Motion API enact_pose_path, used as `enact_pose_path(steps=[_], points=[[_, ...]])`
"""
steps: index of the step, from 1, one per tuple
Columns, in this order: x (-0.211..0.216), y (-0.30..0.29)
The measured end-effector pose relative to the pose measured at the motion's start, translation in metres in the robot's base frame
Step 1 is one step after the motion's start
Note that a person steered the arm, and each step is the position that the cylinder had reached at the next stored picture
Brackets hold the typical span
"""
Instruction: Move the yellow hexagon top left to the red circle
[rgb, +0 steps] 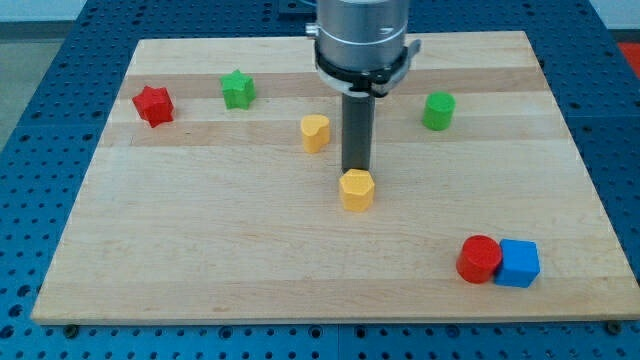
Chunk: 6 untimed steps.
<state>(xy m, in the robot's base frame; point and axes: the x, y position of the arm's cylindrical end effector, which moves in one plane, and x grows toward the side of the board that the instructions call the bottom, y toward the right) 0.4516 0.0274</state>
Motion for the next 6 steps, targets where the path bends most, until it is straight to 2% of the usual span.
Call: enact_pose_path(steps=[2,3,5,6], points=[[0.000,-0.071],[0.017,-0.047],[0.025,0.078],[0.023,0.062]])
